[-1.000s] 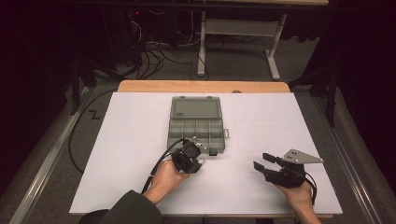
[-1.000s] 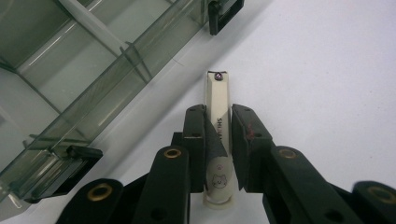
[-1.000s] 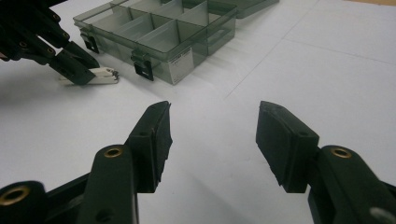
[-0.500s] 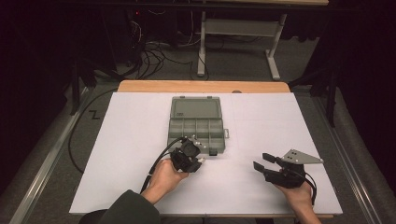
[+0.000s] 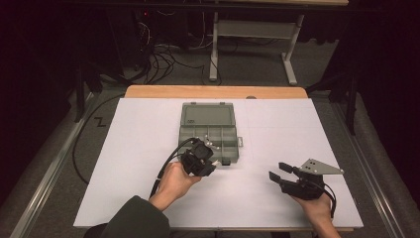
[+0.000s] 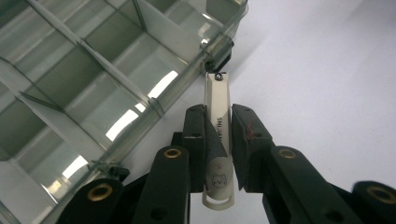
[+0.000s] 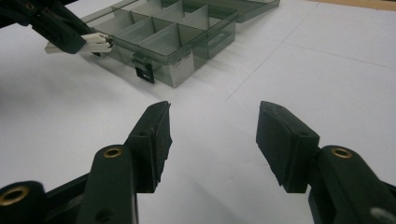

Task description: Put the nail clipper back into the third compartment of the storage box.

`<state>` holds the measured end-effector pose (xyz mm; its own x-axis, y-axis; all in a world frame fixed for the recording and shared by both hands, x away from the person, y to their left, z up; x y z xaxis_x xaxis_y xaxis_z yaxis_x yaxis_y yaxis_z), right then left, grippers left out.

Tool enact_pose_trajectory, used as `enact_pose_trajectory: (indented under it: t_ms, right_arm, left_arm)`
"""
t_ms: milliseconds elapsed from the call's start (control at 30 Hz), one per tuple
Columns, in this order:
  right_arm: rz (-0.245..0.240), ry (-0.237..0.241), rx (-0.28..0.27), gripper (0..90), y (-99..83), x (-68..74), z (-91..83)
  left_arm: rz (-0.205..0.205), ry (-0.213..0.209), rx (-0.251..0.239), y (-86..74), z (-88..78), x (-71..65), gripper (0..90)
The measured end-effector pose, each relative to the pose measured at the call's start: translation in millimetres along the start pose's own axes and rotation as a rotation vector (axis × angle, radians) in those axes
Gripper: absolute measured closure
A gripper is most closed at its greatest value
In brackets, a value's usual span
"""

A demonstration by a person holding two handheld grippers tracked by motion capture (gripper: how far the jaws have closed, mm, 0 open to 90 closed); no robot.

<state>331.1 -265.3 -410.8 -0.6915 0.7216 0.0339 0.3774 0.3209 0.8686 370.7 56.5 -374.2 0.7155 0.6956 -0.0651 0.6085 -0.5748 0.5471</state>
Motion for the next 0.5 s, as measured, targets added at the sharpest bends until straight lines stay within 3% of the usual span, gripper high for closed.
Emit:
enact_pose_trajectory:
  t_ms: [300, 500]
  right_arm:
    - [0.007, -0.002, -0.015, 46.4, 0.1, -0.7, -2.7]
    - [0.007, -0.001, -0.021, 46.0, 0.1, -0.6, -3.0]
  left_arm:
    - [-0.038, -0.023, -0.010, 17.4, -6.9, 15.2, 76.0]
    - [-0.057, -0.009, -0.012, 27.3, -8.0, 23.2, 76.0]
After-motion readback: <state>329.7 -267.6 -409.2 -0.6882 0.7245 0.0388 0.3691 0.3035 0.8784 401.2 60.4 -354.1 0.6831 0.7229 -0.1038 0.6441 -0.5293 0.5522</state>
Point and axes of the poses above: each handheld gripper's, and its own axes: z roughly forward along the jaws, y roughly out of its top, x roughly to its left, the point moved 1 cm from there along z, roughly forward along the jaws, and after that the axes turned 3 degrees about -z, right-handed, at the moved point
